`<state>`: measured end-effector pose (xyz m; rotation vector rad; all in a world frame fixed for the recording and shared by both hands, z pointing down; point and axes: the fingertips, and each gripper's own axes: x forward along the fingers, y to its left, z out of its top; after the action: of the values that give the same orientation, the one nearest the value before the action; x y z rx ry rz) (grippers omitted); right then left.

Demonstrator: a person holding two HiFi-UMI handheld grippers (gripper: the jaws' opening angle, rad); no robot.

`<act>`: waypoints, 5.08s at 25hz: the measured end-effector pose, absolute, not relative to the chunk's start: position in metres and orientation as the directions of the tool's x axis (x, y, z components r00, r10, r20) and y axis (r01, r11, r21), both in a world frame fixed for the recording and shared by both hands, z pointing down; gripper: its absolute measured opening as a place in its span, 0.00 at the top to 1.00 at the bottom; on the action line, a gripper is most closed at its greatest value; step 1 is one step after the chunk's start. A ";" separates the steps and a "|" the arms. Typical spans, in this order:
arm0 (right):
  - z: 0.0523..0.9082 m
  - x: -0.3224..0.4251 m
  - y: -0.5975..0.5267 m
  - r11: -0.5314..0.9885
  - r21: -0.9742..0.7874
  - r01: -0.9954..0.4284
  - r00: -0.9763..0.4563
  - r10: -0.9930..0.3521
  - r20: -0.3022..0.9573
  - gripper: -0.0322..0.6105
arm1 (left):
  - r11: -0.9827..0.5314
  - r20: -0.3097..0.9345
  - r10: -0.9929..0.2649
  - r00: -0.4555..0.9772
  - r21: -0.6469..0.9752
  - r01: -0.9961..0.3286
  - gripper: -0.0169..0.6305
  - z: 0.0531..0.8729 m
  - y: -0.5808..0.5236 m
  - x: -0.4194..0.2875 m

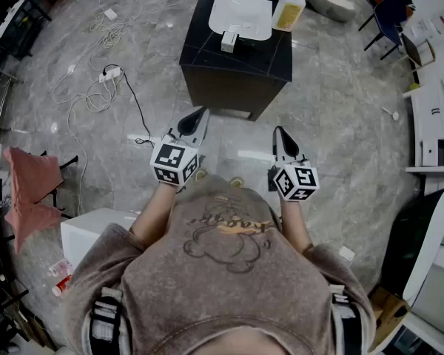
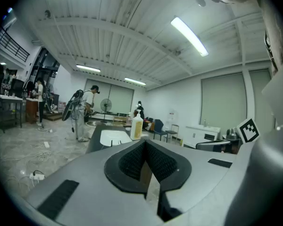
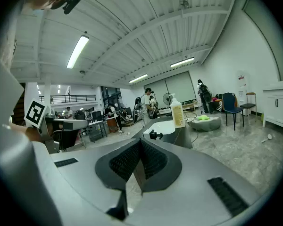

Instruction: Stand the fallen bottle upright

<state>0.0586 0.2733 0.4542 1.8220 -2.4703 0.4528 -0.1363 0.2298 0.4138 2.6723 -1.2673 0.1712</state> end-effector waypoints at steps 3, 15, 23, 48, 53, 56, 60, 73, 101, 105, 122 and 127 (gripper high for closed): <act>0.456 0.064 0.268 0.255 -0.198 -0.946 -0.293 -0.936 0.197 0.95 | -0.622 0.170 -0.757 0.631 0.108 -0.775 0.95 0.415 0.223 -0.137; 0.457 0.051 0.254 0.226 -0.206 -0.952 -0.267 -0.942 0.202 0.95 | -0.640 0.176 -0.740 0.649 0.113 -0.760 0.95 0.419 0.202 -0.152; 0.466 0.025 0.249 0.194 -0.193 -0.962 -0.233 -0.950 0.208 0.95 | -0.669 0.159 -0.717 0.679 0.120 -0.734 0.95 0.429 0.188 -0.173; 0.473 0.026 0.147 0.173 -0.200 -0.964 -0.212 -0.958 0.192 0.95 | -0.688 0.132 -0.702 0.700 0.129 -0.714 0.95 0.437 0.078 -0.165; 0.475 0.034 0.104 0.190 -0.197 -0.962 -0.229 -0.952 0.201 0.95 | -0.679 0.135 -0.709 0.692 0.137 -0.721 0.95 0.438 0.037 -0.157; 0.474 0.042 0.079 0.196 -0.199 -0.960 -0.236 -0.949 0.208 0.95 | -0.677 0.138 -0.708 0.692 0.142 -0.722 0.95 0.436 0.012 -0.149; 0.471 0.058 0.046 0.195 -0.201 -0.960 -0.237 -0.949 0.210 0.95 | -0.681 0.138 -0.705 0.696 0.144 -0.718 0.95 0.431 -0.023 -0.133; 0.460 0.120 -0.057 0.207 -0.220 -0.953 -0.252 -0.946 0.204 0.95 | -0.690 0.160 -0.695 0.701 0.125 -0.713 0.95 0.417 -0.124 -0.070; 0.464 0.162 -0.163 0.337 -0.241 -0.910 -0.387 -0.900 0.201 0.95 | -0.644 0.156 -0.737 0.658 0.135 -0.753 0.95 0.407 -0.213 -0.023; 0.463 0.159 -0.164 0.300 -0.252 -0.920 -0.353 -0.914 0.199 0.95 | -0.675 0.154 -0.712 0.685 0.121 -0.728 0.95 0.401 -0.213 -0.025; 0.458 0.142 -0.167 0.240 -0.245 -0.939 -0.288 -0.941 0.179 0.95 | -0.765 0.116 -0.620 0.776 0.131 -0.631 0.91 0.393 -0.219 -0.029; 0.457 0.143 -0.168 0.232 -0.244 -0.942 -0.278 -0.944 0.178 0.95 | -0.793 0.124 -0.584 0.803 0.127 -0.596 0.83 0.393 -0.220 -0.022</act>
<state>0.1435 -0.1679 0.4575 1.8912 -2.4713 0.4804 -0.0225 -0.2198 0.3929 2.8291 -0.9324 0.1163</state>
